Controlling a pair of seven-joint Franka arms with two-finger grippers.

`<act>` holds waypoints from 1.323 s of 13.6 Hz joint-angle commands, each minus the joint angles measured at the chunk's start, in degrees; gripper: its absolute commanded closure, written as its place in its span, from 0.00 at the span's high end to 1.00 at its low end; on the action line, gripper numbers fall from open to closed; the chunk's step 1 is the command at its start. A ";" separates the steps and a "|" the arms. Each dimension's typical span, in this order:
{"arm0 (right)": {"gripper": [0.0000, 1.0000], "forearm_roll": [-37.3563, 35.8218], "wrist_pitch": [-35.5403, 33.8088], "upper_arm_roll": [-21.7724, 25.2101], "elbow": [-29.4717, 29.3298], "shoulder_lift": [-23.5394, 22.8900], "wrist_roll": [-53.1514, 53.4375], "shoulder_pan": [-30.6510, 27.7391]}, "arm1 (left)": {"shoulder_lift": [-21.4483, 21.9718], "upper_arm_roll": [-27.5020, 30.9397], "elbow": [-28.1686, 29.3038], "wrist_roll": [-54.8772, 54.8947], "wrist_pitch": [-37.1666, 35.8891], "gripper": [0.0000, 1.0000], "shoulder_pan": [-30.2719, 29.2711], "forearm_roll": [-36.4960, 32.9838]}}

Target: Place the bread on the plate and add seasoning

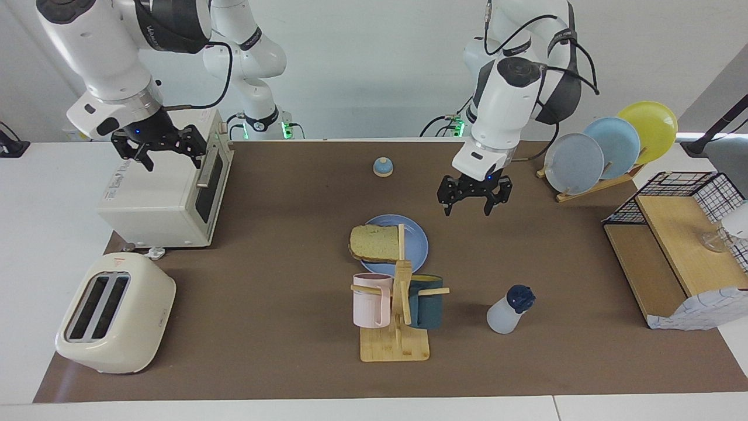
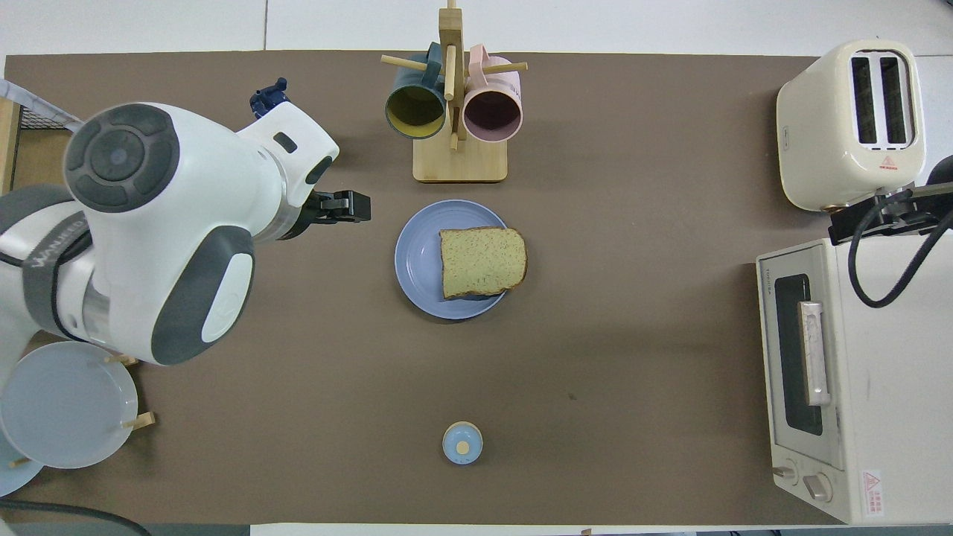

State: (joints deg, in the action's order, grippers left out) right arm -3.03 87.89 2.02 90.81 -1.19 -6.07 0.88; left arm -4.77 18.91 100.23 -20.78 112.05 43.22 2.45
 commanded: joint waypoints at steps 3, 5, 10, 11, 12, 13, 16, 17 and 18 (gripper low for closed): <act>1.00 0.04 0.79 -0.53 1.65 1.36 -1.13 -0.97 | 3.01 0.69 -5.82 0.39 -14.02 1.00 -3.12 0.10; 1.00 0.04 0.79 -0.53 1.65 1.36 -1.13 -0.97 | 5.02 0.69 -7.15 2.66 -18.17 1.00 -5.41 0.01; 1.00 0.13 0.79 -0.53 1.65 1.36 -1.13 -0.97 | 10.21 0.60 -7.15 17.85 -25.29 1.00 -13.50 -2.88; 1.00 0.13 0.79 -0.53 1.65 1.36 -1.13 -0.97 | 10.83 0.60 -7.15 20.06 -26.00 1.00 -14.73 -3.41; 1.00 0.13 0.79 -0.53 1.65 1.36 -1.13 -0.97 | 11.44 0.43 -7.06 21.04 -26.44 1.00 -16.04 -3.51; 1.00 0.04 0.79 -0.53 1.65 1.36 -1.13 -0.97 | 11.62 0.43 -6.89 21.05 -26.79 1.00 -16.41 -3.51; 1.00 0.13 0.79 -0.53 1.56 1.36 -1.13 -0.97 | 11.63 -0.01 -6.97 20.69 -27.58 1.00 -18.07 -3.68; 1.00 0.04 0.79 -0.53 1.65 1.36 -1.13 -0.97 | 11.19 -1.49 -7.15 20.52 -27.67 1.00 -20.34 -3.68; 1.00 0.13 0.79 -0.53 1.65 1.36 -1.13 -0.97 | 10.84 -6.81 -7.41 20.52 -27.76 1.00 -24.89 -3.68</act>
State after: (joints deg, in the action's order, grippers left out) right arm -3.03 87.89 2.02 90.81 -1.19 -6.07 0.88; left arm 6.35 18.29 93.10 -0.54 85.49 24.38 -0.43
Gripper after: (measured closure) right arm 0.000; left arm 0.000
